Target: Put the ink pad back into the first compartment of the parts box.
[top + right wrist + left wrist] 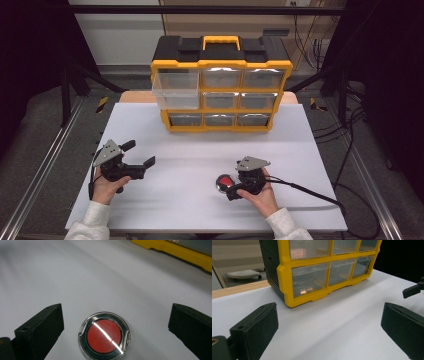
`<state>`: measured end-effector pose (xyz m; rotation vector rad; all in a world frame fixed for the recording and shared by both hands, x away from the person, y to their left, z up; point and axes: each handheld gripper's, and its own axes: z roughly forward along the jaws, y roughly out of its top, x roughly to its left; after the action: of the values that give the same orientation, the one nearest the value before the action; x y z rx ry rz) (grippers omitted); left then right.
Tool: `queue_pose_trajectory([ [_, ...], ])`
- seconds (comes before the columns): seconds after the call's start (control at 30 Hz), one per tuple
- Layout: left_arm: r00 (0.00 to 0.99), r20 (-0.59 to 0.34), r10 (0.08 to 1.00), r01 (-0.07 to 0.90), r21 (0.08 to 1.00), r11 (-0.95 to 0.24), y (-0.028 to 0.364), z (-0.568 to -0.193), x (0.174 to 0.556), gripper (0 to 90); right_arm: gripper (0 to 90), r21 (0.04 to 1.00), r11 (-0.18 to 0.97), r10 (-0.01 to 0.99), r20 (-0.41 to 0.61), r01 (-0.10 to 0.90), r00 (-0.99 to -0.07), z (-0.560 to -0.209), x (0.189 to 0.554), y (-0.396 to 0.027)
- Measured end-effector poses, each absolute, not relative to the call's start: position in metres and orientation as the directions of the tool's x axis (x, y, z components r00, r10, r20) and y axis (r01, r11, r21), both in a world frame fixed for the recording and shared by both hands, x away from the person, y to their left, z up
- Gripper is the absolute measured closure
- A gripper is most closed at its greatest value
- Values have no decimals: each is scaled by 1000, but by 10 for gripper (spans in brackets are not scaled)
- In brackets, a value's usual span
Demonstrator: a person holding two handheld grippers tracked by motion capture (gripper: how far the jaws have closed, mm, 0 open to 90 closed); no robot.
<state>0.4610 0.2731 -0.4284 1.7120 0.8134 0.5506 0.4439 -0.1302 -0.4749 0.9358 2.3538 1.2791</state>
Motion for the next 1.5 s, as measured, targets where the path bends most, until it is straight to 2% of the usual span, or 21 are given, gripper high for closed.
queue_pose_trajectory([
  [0.63,657,-42,753,239,959,-155,273,-428,461,10,27,770,458,658,42,444,-752,-494,449,-122],
  [0.87,658,-43,752,240,958,-155,273,-428,461,11,74,753,493,636,30,436,-771,-498,449,-118],
  [1.17,659,-38,751,243,956,-164,272,-429,461,11,245,752,508,615,26,421,-788,-499,448,-115],
  [1.23,660,-38,751,243,956,-164,272,-429,461,12,252,750,513,613,21,418,-790,-499,448,-115],
  [1.27,660,-38,750,242,956,-164,272,-429,461,12,289,749,515,614,16,417,-789,-499,448,-116],
  [1.5,658,-38,752,241,957,-163,272,-429,461,12,295,749,512,619,17,420,-785,-499,448,-115],
])
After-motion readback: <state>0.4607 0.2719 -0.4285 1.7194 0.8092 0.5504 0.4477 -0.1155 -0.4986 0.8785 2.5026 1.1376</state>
